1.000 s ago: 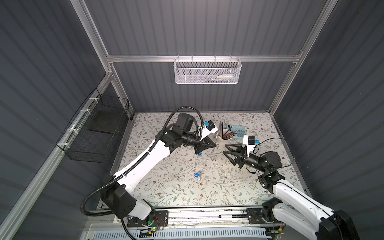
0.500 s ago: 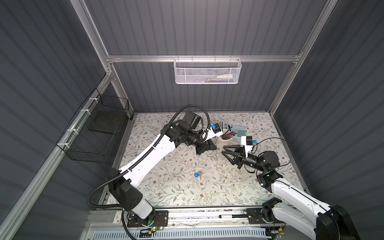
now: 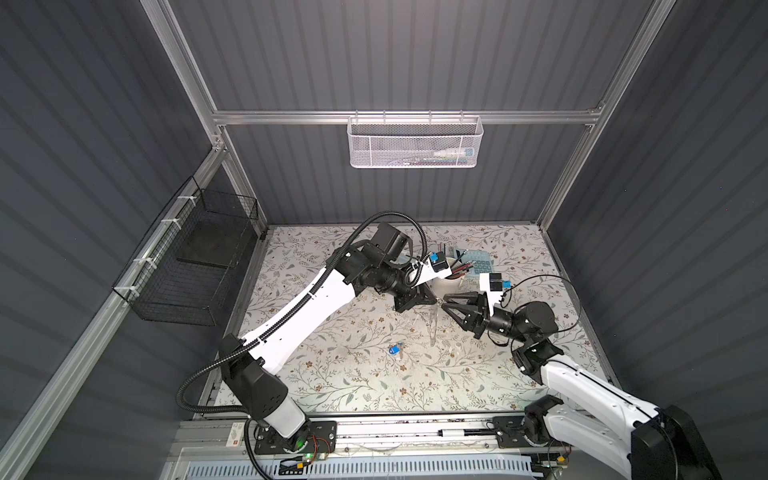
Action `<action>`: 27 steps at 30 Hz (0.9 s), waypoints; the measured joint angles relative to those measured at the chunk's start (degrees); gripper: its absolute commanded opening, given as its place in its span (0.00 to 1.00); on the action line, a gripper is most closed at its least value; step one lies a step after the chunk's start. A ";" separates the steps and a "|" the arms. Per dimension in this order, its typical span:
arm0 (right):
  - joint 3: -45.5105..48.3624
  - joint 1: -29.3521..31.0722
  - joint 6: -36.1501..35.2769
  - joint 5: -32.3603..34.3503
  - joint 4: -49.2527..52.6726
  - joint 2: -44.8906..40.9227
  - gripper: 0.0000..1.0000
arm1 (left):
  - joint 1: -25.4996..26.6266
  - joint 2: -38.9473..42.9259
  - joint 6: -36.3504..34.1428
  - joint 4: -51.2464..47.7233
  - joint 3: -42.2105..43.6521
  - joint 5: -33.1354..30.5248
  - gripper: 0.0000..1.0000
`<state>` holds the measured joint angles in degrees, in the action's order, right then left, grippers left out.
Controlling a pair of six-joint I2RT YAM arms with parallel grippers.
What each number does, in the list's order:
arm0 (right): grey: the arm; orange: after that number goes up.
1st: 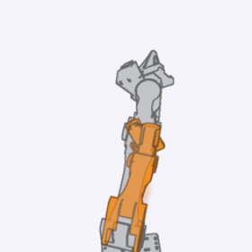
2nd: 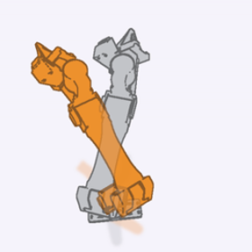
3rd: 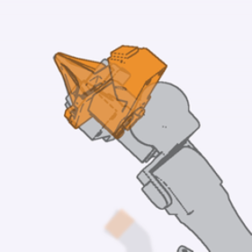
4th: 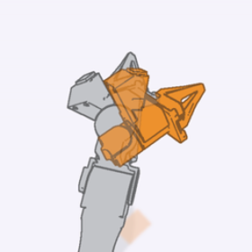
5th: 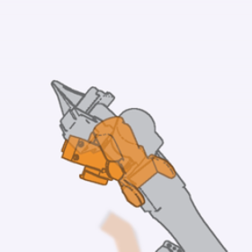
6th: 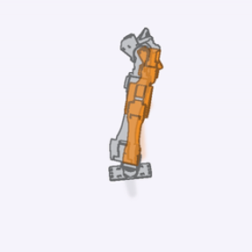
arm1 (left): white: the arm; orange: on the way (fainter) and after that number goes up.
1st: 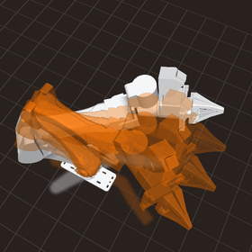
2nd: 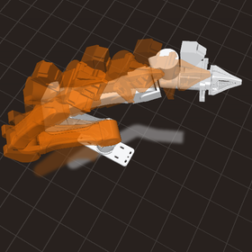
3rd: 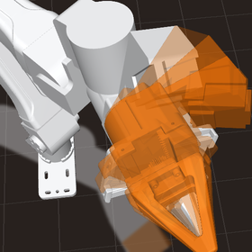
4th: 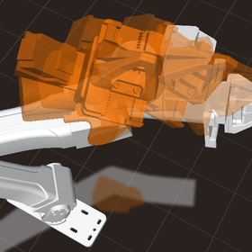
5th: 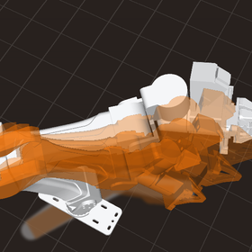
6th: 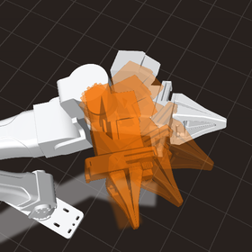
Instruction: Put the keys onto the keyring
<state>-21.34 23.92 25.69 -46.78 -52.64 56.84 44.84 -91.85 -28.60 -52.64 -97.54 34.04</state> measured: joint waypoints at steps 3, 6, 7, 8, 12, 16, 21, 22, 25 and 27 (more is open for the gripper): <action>-0.09 0.15 0.04 -0.20 -0.07 0.15 0.30 | 0.24 -0.07 -0.24 -0.22 -0.09 -0.02 0.00; -0.44 0.42 -0.07 -0.31 -0.02 0.68 0.27 | 0.46 -0.07 -0.39 -0.33 -0.35 -0.04 0.00; -0.57 0.46 -0.11 -0.42 0.00 0.83 0.26 | 0.46 -0.04 -0.39 -0.33 -0.42 -0.04 0.00; -0.68 0.52 -0.17 -0.44 -0.02 0.94 0.25 | 0.50 -0.07 -0.39 -0.33 -0.46 -0.04 0.00; -0.96 0.81 -0.22 -0.61 -0.04 1.03 0.21 | 0.57 -0.07 -0.42 -0.35 -0.55 -0.04 0.00; -0.96 1.01 -0.24 -0.68 -0.02 1.03 0.15 | 0.61 -0.33 -0.46 -0.35 -0.57 -0.04 0.00; -0.96 1.09 -0.39 -0.96 0.20 1.03 0.05 | 0.61 -0.90 -0.59 -0.31 -0.57 0.00 0.00; -0.96 1.09 -0.46 -1.01 0.33 1.03 0.01 | 0.61 -0.92 -0.57 -0.33 -0.57 0.00 0.00; -0.96 1.09 -0.87 -1.07 0.35 0.98 0.00 | 0.61 -0.92 -0.31 -0.13 -0.52 0.22 0.00; -0.96 1.09 -0.96 -1.05 0.42 0.96 0.00 | 0.57 -0.72 0.24 0.50 0.09 0.46 0.00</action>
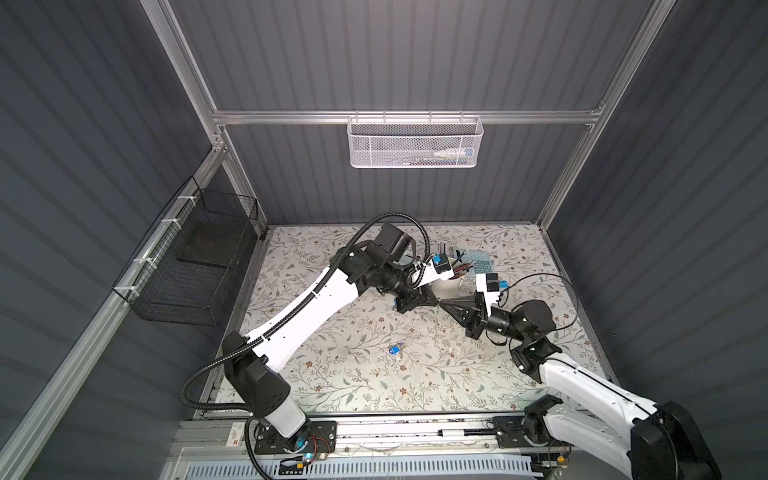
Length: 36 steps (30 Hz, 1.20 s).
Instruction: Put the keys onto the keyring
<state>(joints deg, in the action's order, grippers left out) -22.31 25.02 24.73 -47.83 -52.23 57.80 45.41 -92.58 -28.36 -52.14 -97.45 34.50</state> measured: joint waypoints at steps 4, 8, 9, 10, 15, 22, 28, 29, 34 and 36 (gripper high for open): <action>0.00 0.00 -0.11 0.07 0.48 -0.04 0.00 | -0.09 2.05 2.12 3.98 3.80 0.39 0.15; 0.00 0.17 0.81 0.48 0.09 -0.11 0.00 | -0.66 5.29 5.18 8.70 8.13 2.38 0.36; 0.00 0.20 0.98 0.52 -0.11 -0.11 0.00 | -1.27 6.64 6.45 10.51 9.84 3.37 0.39; 0.00 0.22 1.25 0.66 -0.39 -0.11 0.00 | -2.10 8.31 8.22 12.94 12.04 4.83 0.44; 0.00 0.15 3.43 1.25 -2.08 0.61 0.00 | -10.14 20.17 20.09 29.73 27.65 10.54 0.59; 0.00 0.15 6.64 1.33 -5.25 1.92 0.00 | -10.86 28.85 36.44 56.06 44.41 11.45 0.58; 0.00 0.15 8.85 1.05 -7.48 2.99 0.00 | -9.79 23.74 45.94 70.14 48.19 11.58 0.57; 0.00 0.15 9.20 1.05 -7.82 3.21 0.00 | -9.35 23.04 46.64 71.47 48.30 11.58 0.56; 0.00 0.15 10.73 0.85 -9.25 4.02 0.00 | -6.86 20.55 48.61 76.19 48.33 11.61 0.51; 0.00 0.09 11.10 0.83 -9.75 4.11 0.00 | -6.01 19.58 48.78 77.24 48.33 11.58 0.48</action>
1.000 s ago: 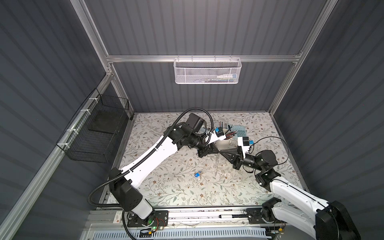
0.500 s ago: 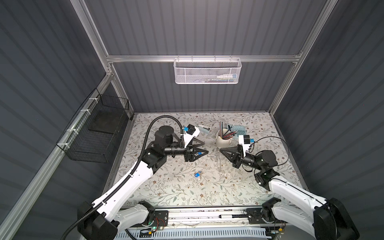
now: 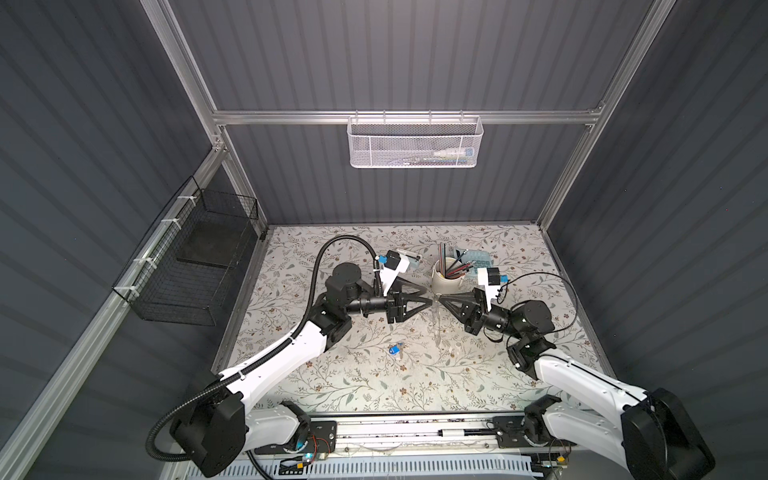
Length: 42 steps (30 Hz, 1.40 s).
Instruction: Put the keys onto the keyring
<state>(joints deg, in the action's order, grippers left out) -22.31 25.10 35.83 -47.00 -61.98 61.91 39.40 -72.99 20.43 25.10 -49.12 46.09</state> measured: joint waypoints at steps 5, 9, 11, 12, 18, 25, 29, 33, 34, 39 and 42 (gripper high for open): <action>0.00 0.02 0.33 -0.15 -0.66 0.04 0.00 | 1.20 -1.75 0.22 0.76 0.00 -0.90 0.43; 0.00 0.02 0.44 -0.39 -0.68 0.04 0.00 | 1.70 -2.23 0.26 1.51 0.00 -1.29 0.35; 0.00 0.02 0.61 -0.42 -0.68 0.04 0.00 | 1.84 -2.54 0.31 1.73 -0.04 -1.38 0.27; 0.00 0.02 0.66 -0.44 -0.74 0.04 0.00 | 1.84 -2.71 0.42 1.84 -0.04 -1.46 0.24; 0.00 -0.02 1.31 -0.68 -1.51 0.33 0.00 | 1.84 -3.52 0.96 2.01 -0.26 -1.53 0.14; 0.00 -0.26 1.49 -0.81 -1.55 0.57 0.00 | 1.84 -3.54 2.29 2.38 -0.44 -1.84 0.03; 0.00 -0.37 1.49 -0.79 -2.08 0.83 0.00 | 1.84 -3.72 2.78 2.36 -0.70 -1.84 0.02; 0.00 -0.42 1.53 -1.09 -2.29 1.07 0.00 | 1.84 -4.20 2.95 1.60 -1.55 -1.97 0.20; 0.00 -0.42 1.53 -1.16 -2.29 1.07 0.00 | 1.84 -4.31 2.95 1.51 -1.75 -1.95 0.20; 0.00 -0.44 1.57 -1.27 -2.29 1.31 0.00 | 1.84 -4.96 3.28 1.60 -2.58 -1.64 0.10; 0.00 -0.50 1.68 -1.22 -2.23 1.46 0.00 | 1.84 -5.40 3.41 1.60 -2.69 -1.20 0.04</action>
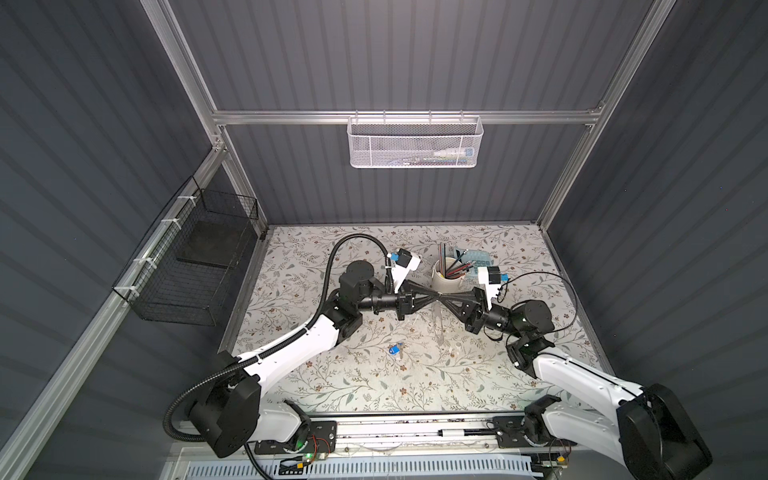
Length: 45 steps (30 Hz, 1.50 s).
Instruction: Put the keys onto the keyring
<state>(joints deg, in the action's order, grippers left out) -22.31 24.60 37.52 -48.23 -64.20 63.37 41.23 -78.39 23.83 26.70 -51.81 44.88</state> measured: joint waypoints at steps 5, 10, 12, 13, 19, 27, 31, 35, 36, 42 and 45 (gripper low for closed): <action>0.00 -0.09 0.20 0.15 0.04 0.07 0.00 | 0.00 0.00 -0.17 -0.24 -0.15 0.24 0.00; 0.00 -0.50 0.57 0.90 0.39 -0.15 0.30 | 0.00 0.00 -0.20 -2.01 -0.50 -1.25 0.00; 0.04 -1.66 0.87 2.49 1.14 -1.40 0.36 | 0.00 0.00 -0.13 -3.17 -0.50 -2.75 0.00; 0.09 -2.71 1.25 3.85 2.10 -2.62 0.39 | 0.00 0.00 -0.02 -3.76 -0.50 -3.45 0.00; -0.11 -6.10 0.00 13.16 13.16 -12.50 0.53 | 0.00 0.15 1.49 -8.90 -1.57 -7.69 0.00; -3.26 -6.10 -1.75 18.99 27.06 -14.78 0.62 | 0.00 0.15 4.96 -17.53 -7.69 -12.90 0.00; -4.02 -6.10 -1.75 20.85 31.06 -13.86 0.65 | 0.00 -0.35 6.62 -24.17 -13.11 -16.02 0.00; -5.07 -6.10 -2.01 22.12 34.56 -13.00 0.67 | 0.00 -1.38 8.68 -28.22 -17.62 -18.14 0.00; -5.42 -6.10 -2.08 22.34 35.30 -12.85 0.68 | 0.00 -1.62 9.03 -29.20 -18.34 -18.58 0.00; -7.13 -6.10 -2.64 23.02 37.77 -11.45 0.69 | 0.00 -3.41 10.34 -34.18 -21.68 -20.20 0.00; -7.30 -6.10 -2.67 23.04 38.73 -10.62 0.69 | 0.00 -3.63 10.47 -35.58 -22.47 -20.48 0.00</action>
<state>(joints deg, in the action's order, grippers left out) -29.61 18.50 34.85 -25.19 -25.47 52.75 41.23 -82.02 34.30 -8.88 -74.28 24.40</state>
